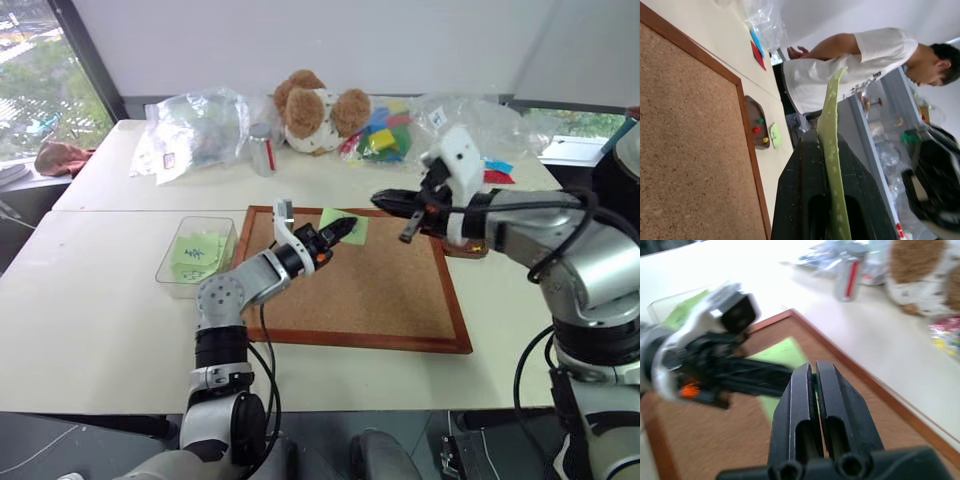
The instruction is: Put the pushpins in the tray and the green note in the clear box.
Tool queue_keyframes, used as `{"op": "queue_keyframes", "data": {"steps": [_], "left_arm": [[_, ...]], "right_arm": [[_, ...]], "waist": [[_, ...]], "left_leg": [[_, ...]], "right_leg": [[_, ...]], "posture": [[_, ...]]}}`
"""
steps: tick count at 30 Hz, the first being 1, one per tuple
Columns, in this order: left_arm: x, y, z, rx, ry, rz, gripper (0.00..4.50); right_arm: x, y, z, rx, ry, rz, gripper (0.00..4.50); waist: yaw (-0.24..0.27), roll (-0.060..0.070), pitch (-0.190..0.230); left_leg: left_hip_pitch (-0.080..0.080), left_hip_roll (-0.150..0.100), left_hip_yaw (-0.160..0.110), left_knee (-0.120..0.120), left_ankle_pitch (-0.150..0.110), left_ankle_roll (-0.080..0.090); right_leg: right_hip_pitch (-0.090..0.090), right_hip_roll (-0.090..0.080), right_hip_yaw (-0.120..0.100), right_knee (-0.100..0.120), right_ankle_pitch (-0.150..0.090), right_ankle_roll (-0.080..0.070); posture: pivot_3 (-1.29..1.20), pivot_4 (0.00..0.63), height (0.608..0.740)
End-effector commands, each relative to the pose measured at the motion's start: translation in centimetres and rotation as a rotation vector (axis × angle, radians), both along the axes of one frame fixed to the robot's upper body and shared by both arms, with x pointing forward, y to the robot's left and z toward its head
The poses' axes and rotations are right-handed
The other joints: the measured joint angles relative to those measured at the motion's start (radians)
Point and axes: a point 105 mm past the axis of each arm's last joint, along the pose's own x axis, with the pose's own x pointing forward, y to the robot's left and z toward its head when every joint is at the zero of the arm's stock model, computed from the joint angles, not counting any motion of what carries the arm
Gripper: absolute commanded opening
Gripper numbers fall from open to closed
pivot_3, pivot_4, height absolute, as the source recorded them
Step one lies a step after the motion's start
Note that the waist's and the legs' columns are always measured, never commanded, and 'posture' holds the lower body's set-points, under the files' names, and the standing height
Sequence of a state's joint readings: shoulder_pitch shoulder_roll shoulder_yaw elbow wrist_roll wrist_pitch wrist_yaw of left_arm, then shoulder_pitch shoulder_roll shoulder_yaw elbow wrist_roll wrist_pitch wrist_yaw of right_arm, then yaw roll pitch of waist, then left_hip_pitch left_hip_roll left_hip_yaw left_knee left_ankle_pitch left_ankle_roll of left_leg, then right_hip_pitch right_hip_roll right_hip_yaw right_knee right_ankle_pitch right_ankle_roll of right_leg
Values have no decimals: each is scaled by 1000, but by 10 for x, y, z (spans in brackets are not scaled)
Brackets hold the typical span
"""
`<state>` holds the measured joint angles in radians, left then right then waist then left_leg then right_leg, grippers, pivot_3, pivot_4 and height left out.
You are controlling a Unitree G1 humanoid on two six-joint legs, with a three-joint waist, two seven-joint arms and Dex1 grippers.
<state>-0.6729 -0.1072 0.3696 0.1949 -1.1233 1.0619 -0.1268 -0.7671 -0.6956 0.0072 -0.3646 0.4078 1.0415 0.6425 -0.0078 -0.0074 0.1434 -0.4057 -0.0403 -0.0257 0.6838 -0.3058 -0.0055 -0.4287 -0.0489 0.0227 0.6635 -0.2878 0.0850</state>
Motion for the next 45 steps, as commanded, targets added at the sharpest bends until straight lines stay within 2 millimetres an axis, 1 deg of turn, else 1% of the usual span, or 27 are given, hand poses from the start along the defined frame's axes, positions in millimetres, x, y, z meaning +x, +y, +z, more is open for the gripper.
{"op": "queue_keyframes", "data": {"steps": [1,2,4,5,7,9,10,12,16,19,28,29,30,31,36,37,40,45], "left_arm": [[1,4,10,-19,-35,16,29],[1,5,10,-21,-36,19,29],[1,7,11,-22,-41,29,29],[1,8,11,-23,-42,32,29],[1,8,12,-24,-44,34,29],[1,9,13,-21,-48,38,29],[1,9,13,-20,-50,40,29],[1,10,13,-18,-51,43,29],[0,10,12,-14,-54,44,29],[-1,10,12,-9,-57,45,29],[-2,9,12,5,-61,43,29],[-2,9,12,6,-61,42,0],[-2,9,12,7,-62,42,0],[-2,9,12,7,-62,41,0],[-2,8,11,8,-61,40,0],[-2,8,11,9,-63,40,0],[-2,9,11,12,-63,40,0],[-2,10,13,16,-72,47,0]], "right_arm": [[20,-42,7,40,-42,-173,0],[25,-51,5,44,-37,-209,0],[43,-86,-12,45,4,-351,0],[50,-100,-21,38,18,-409,0],[57,-113,-30,41,36,-460,0],[64,-126,-45,43,70,-500,0],[68,-132,-52,78,97,-521,0],[75,-143,-66,91,129,-559,0],[80,-152,-83,103,169,-582,0],[81,-157,-96,97,200,-589,0],[80,-162,-108,98,231,-595,0],[80,-162,-108,100,230,-592,604],[80,-161,-107,102,228,-591,940],[79,-161,-106,105,225,-590,1396],[77,-156,-98,135,216,-572,4000],[76,-156,-95,140,209,-569,4462],[75,-154,-85,158,189,-561,4462],[70,-143,-64,180,153,-507,4462]], "waist": [[1,0,0],[0,0,0],[-1,0,0],[-2,0,0],[-1,0,0],[-2,0,0],[-3,0,0],[-5,0,0],[-4,0,0],[-4,0,0],[-3,0,0],[-3,0,0],[-3,0,0],[-3,0,0],[-3,0,0],[-3,0,0],[-3,0,0],[-3,0,0]], "left_leg": [[0,0,0,0,0,0],[0,0,0,0,0,0],[0,0,0,0,0,0],[0,0,0,0,0,0],[0,0,1,0,0,0],[0,0,1,0,0,0],[0,0,1,0,0,0],[0,0,1,0,0,0],[1,0,2,0,1,-1],[1,0,2,0,1,-1],[1,0,2,0,1,-1],[1,0,2,0,1,-1],[1,0,2,0,1,-1],[1,0,2,0,1,-1],[1,0,1,0,1,-1],[1,0,1,0,1,-1],[1,0,1,0,1,-1],[1,0,1,0,1,-1]], "right_leg": [[0,0,0,0,0,0],[0,0,0,0,0,0],[0,0,0,0,0,0],[0,0,0,0,0,0],[0,0,0,0,0,0],[0,0,0,0,0,0],[0,0,0,0,0,0],[0,1,1,1,0,0],[0,1,1,1,0,0],[0,1,1,1,0,0],[0,1,1,1,0,0],[0,1,1,1,0,0],[0,1,1,1,0,0],[0,1,1,1,0,0],[0,1,1,1,0,0],[0,1,1,1,0,0],[0,1,1,1,0,0],[0,1,1,1,0,0]], "posture": [[0,150,740],[0,150,740],[0,150,740],[0,150,740],[0,150,740],[0,150,740],[0,150,740],[0,150,740],[0,150,740],[0,150,740],[0,150,740],[0,150,740],[0,150,740],[0,150,740],[0,150,740],[0,150,740],[0,150,740],[0,150,740]]}}
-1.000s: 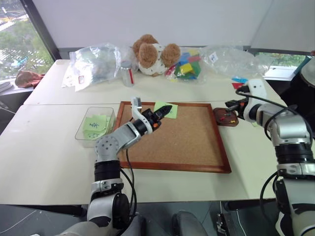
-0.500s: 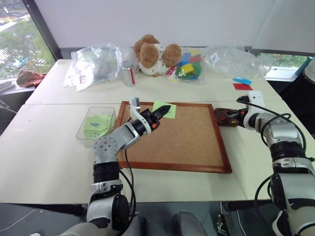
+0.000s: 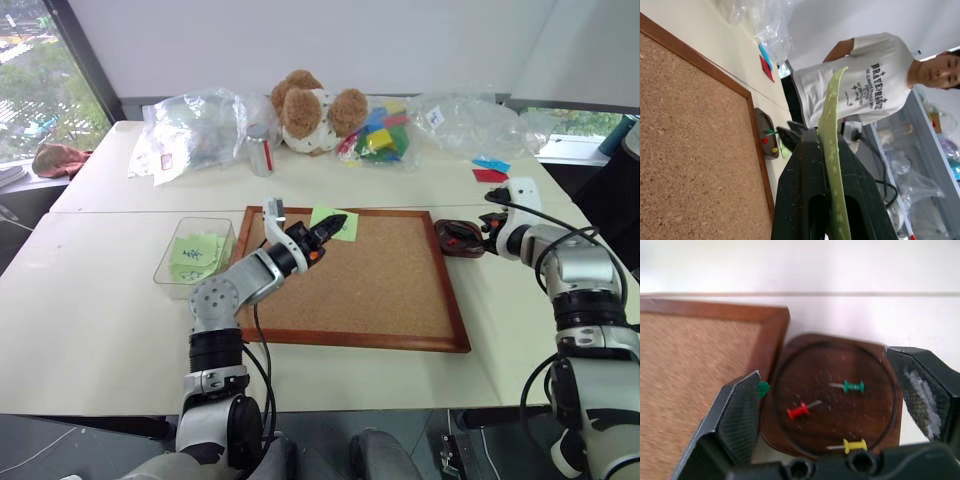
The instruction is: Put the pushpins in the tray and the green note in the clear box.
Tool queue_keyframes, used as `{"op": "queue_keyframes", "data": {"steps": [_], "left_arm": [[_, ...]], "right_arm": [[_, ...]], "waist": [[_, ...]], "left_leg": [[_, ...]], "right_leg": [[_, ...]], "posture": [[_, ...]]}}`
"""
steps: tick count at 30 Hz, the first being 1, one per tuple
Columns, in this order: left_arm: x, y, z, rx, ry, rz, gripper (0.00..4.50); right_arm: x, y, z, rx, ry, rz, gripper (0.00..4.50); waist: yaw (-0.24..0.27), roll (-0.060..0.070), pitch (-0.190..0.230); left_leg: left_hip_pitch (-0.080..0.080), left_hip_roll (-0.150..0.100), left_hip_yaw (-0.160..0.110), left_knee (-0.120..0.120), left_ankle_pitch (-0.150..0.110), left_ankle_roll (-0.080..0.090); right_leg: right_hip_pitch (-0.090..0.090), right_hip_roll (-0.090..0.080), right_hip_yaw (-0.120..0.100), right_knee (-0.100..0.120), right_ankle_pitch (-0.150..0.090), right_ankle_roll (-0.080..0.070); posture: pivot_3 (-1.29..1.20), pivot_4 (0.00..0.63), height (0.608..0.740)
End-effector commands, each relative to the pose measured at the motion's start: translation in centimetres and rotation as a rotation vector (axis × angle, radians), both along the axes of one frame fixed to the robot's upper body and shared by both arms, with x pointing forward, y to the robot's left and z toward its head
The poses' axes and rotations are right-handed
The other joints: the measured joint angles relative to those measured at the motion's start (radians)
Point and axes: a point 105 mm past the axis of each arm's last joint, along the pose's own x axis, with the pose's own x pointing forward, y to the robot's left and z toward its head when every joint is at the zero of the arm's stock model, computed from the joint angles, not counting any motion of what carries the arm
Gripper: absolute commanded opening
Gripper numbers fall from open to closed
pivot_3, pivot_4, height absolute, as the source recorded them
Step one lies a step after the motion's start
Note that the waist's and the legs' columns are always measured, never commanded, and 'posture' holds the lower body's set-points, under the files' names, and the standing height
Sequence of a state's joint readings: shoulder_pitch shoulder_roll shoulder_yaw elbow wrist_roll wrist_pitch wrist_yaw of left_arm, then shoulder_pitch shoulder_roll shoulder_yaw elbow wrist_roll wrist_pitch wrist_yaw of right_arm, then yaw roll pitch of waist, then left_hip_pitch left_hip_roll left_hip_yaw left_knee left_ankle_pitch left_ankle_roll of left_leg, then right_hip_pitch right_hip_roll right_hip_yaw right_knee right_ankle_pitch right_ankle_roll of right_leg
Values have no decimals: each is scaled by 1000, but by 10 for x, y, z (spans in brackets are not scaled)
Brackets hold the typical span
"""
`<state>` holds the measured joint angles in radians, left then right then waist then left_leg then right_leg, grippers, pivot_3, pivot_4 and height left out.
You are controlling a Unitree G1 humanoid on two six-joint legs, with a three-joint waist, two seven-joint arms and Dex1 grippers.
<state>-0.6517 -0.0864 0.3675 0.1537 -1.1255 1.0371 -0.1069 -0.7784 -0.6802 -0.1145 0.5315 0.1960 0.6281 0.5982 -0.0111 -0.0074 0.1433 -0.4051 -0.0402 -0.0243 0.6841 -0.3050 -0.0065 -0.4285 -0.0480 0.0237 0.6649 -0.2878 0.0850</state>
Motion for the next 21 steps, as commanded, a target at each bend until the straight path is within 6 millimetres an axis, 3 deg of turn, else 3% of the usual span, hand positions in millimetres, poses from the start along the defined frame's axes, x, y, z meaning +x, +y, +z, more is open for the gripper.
{"op": "queue_keyframes", "data": {"steps": [1,5,10,12,16,21], "left_arm": [[-3,-1,13,-4,-57,-7,0],[-4,0,14,-2,-63,-4,0],[-4,-1,14,-1,-65,-4,0],[-5,0,15,3,-70,0,0],[-7,8,22,27,-105,33,0],[-9,28,39,98,-182,132,0]], "right_arm": [[-4,6,31,13,-86,40,4462],[-6,10,39,9,-104,52,4462],[-2,-2,28,5,-80,-3,4462],[-3,4,28,16,-82,22,4462],[-15,41,40,31,-108,194,4462],[-52,101,61,30,-158,526,4462]], "waist": [[0,0,0],[0,0,0],[3,0,0],[1,0,0],[-2,0,0],[-1,0,0]], "left_leg": [[0,0,0,0,0,0],[0,0,0,0,0,0],[0,0,0,0,0,0],[0,0,0,0,0,0],[0,0,0,0,0,0],[0,0,0,0,0,0]], "right_leg": [[0,0,0,0,0,0],[0,0,0,0,0,0],[0,0,0,0,0,0],[0,0,0,0,0,0],[0,0,0,0,0,0],[0,1,0,1,0,0]], "posture": [[0,150,740],[0,150,740],[0,150,740],[0,150,740],[0,150,740],[0,150,740]]}}
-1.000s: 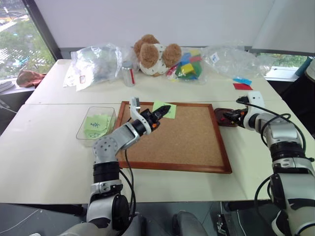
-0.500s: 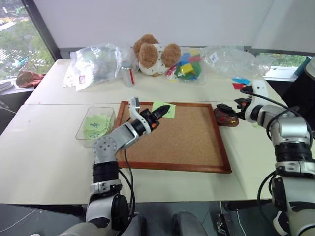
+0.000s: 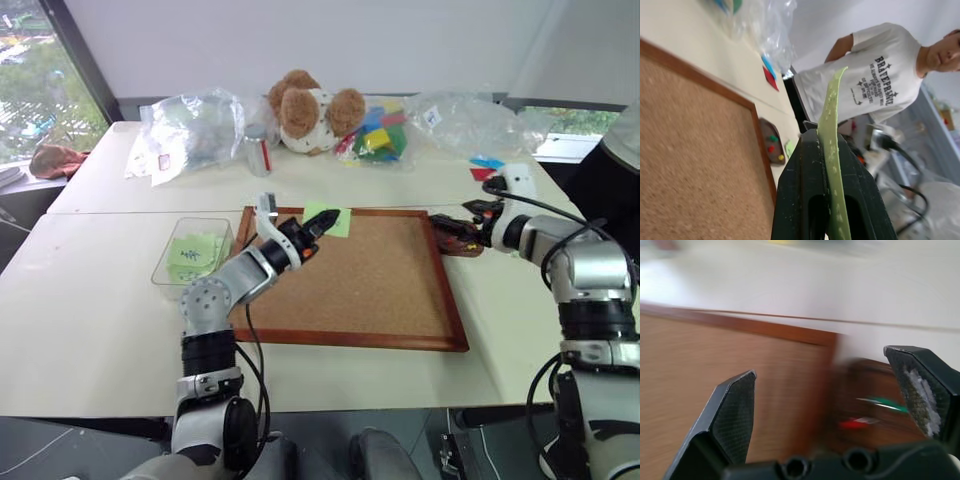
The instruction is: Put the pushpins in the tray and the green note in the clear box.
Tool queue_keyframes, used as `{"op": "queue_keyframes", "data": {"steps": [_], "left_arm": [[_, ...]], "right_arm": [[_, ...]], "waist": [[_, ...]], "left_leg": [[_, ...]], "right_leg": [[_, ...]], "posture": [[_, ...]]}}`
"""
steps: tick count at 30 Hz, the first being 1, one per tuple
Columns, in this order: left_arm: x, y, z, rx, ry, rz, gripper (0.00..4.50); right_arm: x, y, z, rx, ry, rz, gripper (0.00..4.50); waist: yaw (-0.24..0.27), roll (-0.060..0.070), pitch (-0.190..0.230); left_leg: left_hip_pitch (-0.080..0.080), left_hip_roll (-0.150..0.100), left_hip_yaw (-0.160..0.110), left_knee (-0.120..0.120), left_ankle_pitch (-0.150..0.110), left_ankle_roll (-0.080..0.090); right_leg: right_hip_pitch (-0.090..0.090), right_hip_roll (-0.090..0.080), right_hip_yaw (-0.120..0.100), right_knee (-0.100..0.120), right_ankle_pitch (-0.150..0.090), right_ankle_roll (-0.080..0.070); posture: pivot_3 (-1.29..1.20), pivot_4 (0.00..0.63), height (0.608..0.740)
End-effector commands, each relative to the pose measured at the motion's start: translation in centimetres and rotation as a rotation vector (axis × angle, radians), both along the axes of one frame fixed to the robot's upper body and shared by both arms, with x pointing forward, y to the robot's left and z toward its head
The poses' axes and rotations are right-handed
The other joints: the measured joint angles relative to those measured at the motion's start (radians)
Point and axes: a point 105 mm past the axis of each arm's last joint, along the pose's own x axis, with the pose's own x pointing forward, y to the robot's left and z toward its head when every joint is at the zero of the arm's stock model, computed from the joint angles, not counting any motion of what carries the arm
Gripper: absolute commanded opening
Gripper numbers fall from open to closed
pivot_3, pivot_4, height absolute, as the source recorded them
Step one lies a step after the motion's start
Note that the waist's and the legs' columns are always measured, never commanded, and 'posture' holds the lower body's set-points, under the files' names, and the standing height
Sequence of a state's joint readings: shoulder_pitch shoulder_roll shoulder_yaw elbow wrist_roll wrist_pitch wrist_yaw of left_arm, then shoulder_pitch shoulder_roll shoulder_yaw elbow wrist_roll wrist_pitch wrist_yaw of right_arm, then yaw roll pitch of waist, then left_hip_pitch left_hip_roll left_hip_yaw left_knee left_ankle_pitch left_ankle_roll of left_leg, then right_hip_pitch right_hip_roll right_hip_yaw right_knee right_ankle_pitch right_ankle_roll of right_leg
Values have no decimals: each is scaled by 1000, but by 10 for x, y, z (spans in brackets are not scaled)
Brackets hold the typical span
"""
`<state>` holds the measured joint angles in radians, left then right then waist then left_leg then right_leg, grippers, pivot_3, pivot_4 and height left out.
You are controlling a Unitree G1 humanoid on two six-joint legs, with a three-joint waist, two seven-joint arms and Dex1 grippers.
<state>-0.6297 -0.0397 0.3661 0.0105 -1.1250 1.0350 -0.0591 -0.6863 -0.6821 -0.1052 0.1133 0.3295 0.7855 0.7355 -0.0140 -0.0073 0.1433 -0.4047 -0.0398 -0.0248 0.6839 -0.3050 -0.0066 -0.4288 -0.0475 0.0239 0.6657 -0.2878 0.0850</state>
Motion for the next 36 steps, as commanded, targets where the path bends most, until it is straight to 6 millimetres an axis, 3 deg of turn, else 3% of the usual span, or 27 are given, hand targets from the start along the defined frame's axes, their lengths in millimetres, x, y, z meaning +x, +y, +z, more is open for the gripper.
{"op": "queue_keyframes", "data": {"steps": [1,6,12,15,18,21,27,30,36], "left_arm": [[-5,13,26,37,-106,81,0],[-1,47,49,101,-165,301,0],[6,113,68,193,-140,664,0],[9,155,58,371,-68,826,0],[11,180,43,589,-33,875,0],[15,188,29,703,-4,845,0],[15,183,-3,824,76,730,0],[14,188,-12,859,112,711,801],[11,196,-9,912,109,717,3774]], "right_arm": [[-33,46,28,-12,-88,274,4462],[-72,84,36,-44,-97,532,4462],[-79,98,37,-76,-107,608,4462],[-78,102,36,-86,-110,625,4462],[-78,105,35,-87,-112,637,4462],[-78,106,35,-91,-116,642,4462],[-83,109,36,-98,-123,659,4462],[-86,109,36,-99,-125,661,4500],[-87,107,35,-104,-125,647,4500]], "waist": [[3,0,0],[7,0,0],[3,0,0],[3,0,0],[3,0,0],[9,0,0],[24,-1,0],[23,-1,0],[22,-1,0]], "left_leg": [[0,0,0,0,0,0],[-1,0,-1,0,0,0],[0,0,-1,1,0,0],[0,0,-1,0,0,0],[0,0,-1,0,0,0],[0,0,-1,0,0,0],[-1,-1,-2,0,0,0],[-1,-1,-2,0,0,0],[-1,-1,-2,0,0,0]], "right_leg": [[0,0,0,0,0,0],[0,0,0,-1,0,0],[0,-1,0,-1,0,0],[0,0,0,0,0,0],[0,0,0,0,0,0],[0,-1,-1,-1,0,0],[0,-1,-1,-1,0,0],[-1,-1,-1,-1,0,0],[-1,-1,-1,-1,0,0]], "posture": [[0,150,740],[0,150,740],[0,150,740],[0,150,740],[0,150,740],[0,150,740],[0,150,740],[0,150,740],[0,150,740]]}}
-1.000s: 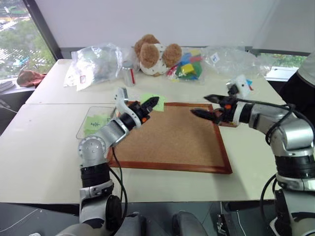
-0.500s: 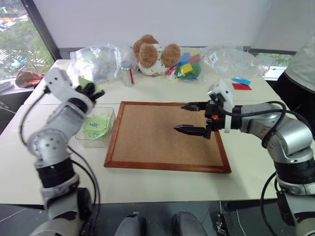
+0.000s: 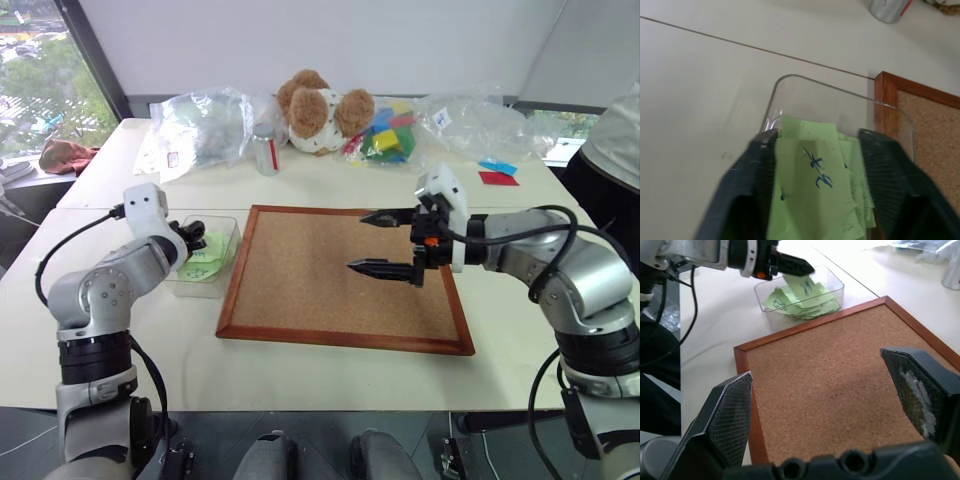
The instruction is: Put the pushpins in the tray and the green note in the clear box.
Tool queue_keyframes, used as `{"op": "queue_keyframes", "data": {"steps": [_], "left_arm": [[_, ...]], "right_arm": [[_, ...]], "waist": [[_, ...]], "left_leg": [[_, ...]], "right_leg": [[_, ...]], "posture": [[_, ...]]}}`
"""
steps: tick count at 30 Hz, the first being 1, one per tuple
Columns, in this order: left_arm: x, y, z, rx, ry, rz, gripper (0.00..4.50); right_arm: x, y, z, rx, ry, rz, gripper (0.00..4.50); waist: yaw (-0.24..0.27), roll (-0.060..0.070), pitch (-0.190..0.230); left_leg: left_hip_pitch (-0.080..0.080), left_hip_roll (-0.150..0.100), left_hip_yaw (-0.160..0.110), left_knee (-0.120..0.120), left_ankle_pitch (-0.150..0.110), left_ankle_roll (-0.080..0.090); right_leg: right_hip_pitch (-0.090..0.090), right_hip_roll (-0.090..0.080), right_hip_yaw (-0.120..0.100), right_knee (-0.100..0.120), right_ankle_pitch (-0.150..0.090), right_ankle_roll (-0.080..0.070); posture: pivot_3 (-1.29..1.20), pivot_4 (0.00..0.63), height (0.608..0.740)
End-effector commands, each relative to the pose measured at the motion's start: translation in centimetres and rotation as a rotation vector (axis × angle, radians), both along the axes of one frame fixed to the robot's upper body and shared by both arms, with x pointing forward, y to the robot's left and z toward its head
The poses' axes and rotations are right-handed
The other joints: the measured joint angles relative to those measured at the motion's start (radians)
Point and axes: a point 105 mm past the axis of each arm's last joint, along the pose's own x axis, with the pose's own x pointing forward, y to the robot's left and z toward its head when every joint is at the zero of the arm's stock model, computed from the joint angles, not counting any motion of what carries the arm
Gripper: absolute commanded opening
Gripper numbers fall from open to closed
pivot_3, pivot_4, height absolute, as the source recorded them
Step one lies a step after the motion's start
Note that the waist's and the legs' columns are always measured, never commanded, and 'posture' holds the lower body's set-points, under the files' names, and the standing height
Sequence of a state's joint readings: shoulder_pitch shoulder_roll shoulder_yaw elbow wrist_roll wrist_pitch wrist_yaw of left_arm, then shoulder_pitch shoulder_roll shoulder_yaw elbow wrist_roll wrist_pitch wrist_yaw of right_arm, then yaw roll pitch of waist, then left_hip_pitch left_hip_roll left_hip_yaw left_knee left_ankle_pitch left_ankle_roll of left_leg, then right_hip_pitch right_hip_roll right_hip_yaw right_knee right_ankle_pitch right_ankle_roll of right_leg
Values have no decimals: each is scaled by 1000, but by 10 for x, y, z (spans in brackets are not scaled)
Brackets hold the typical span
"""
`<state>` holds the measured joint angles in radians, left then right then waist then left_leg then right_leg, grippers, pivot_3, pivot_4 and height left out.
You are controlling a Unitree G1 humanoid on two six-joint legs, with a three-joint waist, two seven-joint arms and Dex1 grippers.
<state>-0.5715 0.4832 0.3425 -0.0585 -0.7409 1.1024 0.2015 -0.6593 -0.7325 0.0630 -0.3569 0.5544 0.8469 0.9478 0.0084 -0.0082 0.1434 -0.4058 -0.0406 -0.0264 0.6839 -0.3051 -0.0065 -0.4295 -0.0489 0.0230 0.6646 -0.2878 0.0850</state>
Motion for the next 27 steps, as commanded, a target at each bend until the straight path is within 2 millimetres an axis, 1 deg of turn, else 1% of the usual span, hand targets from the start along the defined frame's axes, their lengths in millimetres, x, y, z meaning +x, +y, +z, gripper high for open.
{"op": "queue_keyframes", "data": {"steps": [1,2,7,10,12,15,16,18,20,25,27], "left_arm": [[-2,10,23,66,-61,11,4183],[-2,10,25,76,-67,7,4444],[-5,12,50,219,-159,-6,4444],[-6,9,59,234,-192,-28,4444],[-7,1,70,225,-237,-92,4444],[-13,-22,79,192,-284,-272,4444],[-17,-31,79,202,-292,-341,4444],[-28,-46,72,208,-297,-488,4444],[-37,-55,63,193,-295,-589,4444],[-66,-79,45,273,-298,-881,4444],[-75,-83,37,286,-283,-968,4444]], "right_arm": [[-3,-3,10,6,-43,-5,4500],[-3,-4,10,6,-43,-6,4500],[-1,-5,10,2,-44,-9,4500],[0,-6,10,0,-45,-10,4500],[0,-8,12,-5,-49,-18,4500],[0,-15,12,-15,-46,-37,4500],[-1,-18,11,-21,-44,-45,4500],[-3,-25,9,-32,-36,-65,4500],[-5,-32,5,-45,-24,-92,4500],[-10,-48,-7,-77,1,-161,4500],[-11,-52,-9,-75,9,-181,4500]], "waist": [[-1,0,0],[-1,0,0],[0,-1,0],[1,-1,0],[1,-1,0],[1,-1,0],[1,-1,0],[1,-1,0],[1,0,0],[-3,0,1],[-3,0,1]], "left_leg": [[0,0,0,0,0,0],[0,0,0,0,0,0],[0,0,0,0,0,0],[0,0,0,0,0,0],[0,0,0,0,0,0],[-1,0,0,0,0,0],[-1,0,0,0,0,0],[-1,0,0,-1,0,0],[-1,0,0,-1,0,0],[-1,0,0,-1,0,0],[-1,0,0,-1,-1,1]], "right_leg": [[0,0,0,0,0,0],[0,0,0,0,0,0],[0,0,0,0,0,0],[0,0,0,0,0,0],[0,0,0,0,0,0],[0,0,0,0,0,0],[0,0,0,0,0,0],[0,-1,0,-1,0,0],[0,-1,0,-1,0,0],[0,-1,0,-1,0,0],[0,-1,0,-2,0,0]], "posture": [[0,150,740],[0,150,740],[0,150,740],[0,150,740],[0,150,740],[0,150,740],[0,150,740],[0,150,740],[0,150,740],[0,150,740],[0,150,740]]}}
